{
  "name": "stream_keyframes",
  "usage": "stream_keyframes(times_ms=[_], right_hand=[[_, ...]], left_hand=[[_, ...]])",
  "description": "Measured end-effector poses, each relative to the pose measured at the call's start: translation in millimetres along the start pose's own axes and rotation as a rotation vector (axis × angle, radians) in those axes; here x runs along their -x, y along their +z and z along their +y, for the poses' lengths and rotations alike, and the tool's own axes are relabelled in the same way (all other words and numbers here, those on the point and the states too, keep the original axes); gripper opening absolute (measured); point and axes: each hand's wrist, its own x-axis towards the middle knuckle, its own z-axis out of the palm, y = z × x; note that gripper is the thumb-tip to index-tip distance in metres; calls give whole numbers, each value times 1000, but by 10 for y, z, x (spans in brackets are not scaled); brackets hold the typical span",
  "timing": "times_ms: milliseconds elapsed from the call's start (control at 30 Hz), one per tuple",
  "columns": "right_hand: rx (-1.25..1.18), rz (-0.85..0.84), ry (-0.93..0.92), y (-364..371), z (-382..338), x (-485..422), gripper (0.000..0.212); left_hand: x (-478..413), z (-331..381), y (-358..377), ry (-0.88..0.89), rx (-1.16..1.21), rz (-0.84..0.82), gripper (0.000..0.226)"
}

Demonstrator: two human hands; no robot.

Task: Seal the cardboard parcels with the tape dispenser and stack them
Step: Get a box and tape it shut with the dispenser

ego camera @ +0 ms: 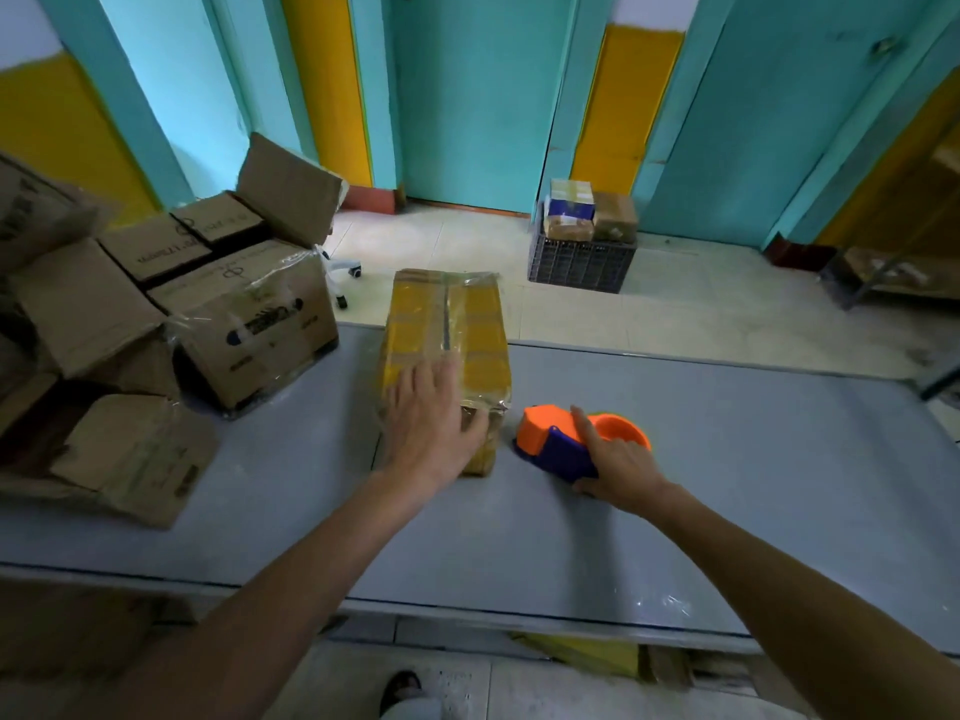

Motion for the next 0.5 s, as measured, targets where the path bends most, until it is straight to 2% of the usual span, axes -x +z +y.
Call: stream_keyframes(times_ms=[100,233,400,500], right_hand=[[-11,-9,-15,-12,12,-36,100],[-109,-95,-6,-223,77,-53,98],[-310,-99,-13,-676,318,106,89],[-371,-76,-70,-1008,430,217,87]], left_hand=[[-20,218,95,-48,-159,-96,69],[-82,390,130,-147,-186,-202,87],[-15,294,93,-76,-259,-135,56],[59,151,20,-48,-262,-199,49]])
